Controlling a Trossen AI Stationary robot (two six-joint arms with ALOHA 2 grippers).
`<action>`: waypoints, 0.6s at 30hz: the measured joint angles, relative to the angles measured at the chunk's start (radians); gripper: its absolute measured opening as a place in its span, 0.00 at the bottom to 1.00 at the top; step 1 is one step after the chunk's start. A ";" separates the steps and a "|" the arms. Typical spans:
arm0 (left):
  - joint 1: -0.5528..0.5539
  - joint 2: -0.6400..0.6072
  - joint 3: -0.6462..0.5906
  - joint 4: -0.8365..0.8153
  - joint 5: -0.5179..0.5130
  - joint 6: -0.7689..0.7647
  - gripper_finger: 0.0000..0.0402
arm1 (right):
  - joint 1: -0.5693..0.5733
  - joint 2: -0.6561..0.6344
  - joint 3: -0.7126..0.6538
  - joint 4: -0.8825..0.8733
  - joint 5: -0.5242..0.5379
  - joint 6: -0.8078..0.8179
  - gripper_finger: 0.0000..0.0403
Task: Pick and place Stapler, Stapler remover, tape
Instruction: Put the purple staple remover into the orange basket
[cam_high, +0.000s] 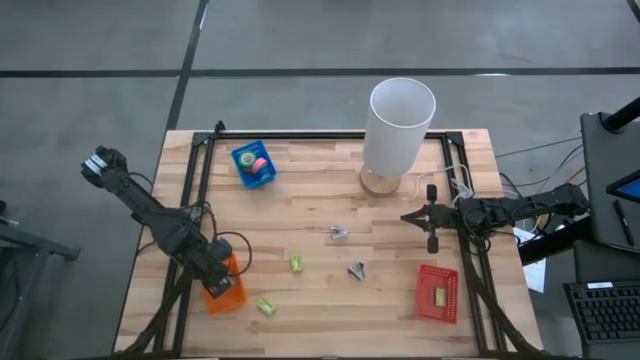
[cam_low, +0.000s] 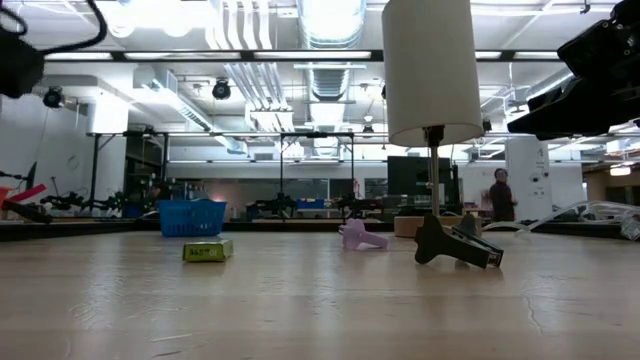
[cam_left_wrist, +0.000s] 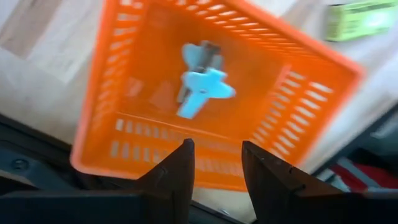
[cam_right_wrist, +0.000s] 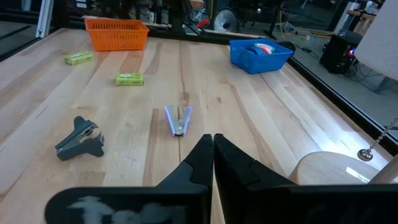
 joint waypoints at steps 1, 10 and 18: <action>0.000 -0.006 0.009 0.000 0.000 -0.001 0.33 | 0.000 0.000 0.000 0.000 0.000 0.000 0.02; 0.001 -0.024 0.117 0.000 -0.151 0.033 0.33 | 0.000 0.000 0.000 0.000 0.000 0.000 0.02; 0.002 -0.021 0.154 0.009 -0.405 0.142 0.33 | 0.000 0.000 0.000 0.000 0.000 0.000 0.02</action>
